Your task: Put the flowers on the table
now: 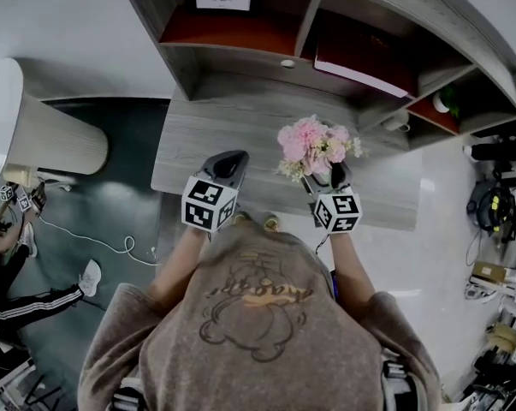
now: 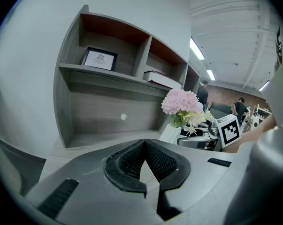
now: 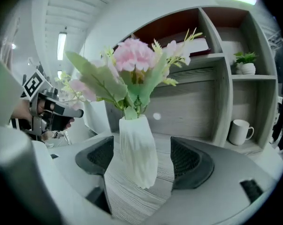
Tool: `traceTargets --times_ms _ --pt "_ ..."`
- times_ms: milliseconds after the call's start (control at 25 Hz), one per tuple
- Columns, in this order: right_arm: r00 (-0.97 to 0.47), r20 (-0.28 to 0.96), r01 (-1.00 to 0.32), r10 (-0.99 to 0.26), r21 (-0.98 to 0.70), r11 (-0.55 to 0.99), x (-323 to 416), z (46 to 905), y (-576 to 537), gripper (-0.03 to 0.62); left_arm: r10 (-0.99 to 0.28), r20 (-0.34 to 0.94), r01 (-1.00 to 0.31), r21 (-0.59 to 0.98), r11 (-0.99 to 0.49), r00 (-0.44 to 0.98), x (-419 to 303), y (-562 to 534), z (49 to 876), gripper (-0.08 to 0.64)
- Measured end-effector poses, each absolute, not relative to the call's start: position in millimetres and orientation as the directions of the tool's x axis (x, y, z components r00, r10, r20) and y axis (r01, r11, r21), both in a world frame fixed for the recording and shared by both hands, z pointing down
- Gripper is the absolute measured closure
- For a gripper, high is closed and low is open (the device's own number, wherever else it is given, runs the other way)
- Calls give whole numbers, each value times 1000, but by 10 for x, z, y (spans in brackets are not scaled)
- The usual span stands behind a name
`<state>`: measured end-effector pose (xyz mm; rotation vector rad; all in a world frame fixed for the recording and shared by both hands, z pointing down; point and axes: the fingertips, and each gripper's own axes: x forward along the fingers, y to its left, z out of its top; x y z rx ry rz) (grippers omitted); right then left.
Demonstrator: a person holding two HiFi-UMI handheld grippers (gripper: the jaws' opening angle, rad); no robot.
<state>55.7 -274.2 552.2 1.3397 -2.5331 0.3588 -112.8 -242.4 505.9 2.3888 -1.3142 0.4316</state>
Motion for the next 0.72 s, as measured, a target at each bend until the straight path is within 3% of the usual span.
traceTargets --times_ms 480,720 --pt "-526 255 -850 -811 -123 513 885 4938 -2275 236 -725 400 -824 189 -534 561 -917 -2360 4946 549" --pt "-522 166 -853 -837 -102 512 980 4590 -2083 428 -753 345 -827 181 -532 560 -928 -2331 4771 549"
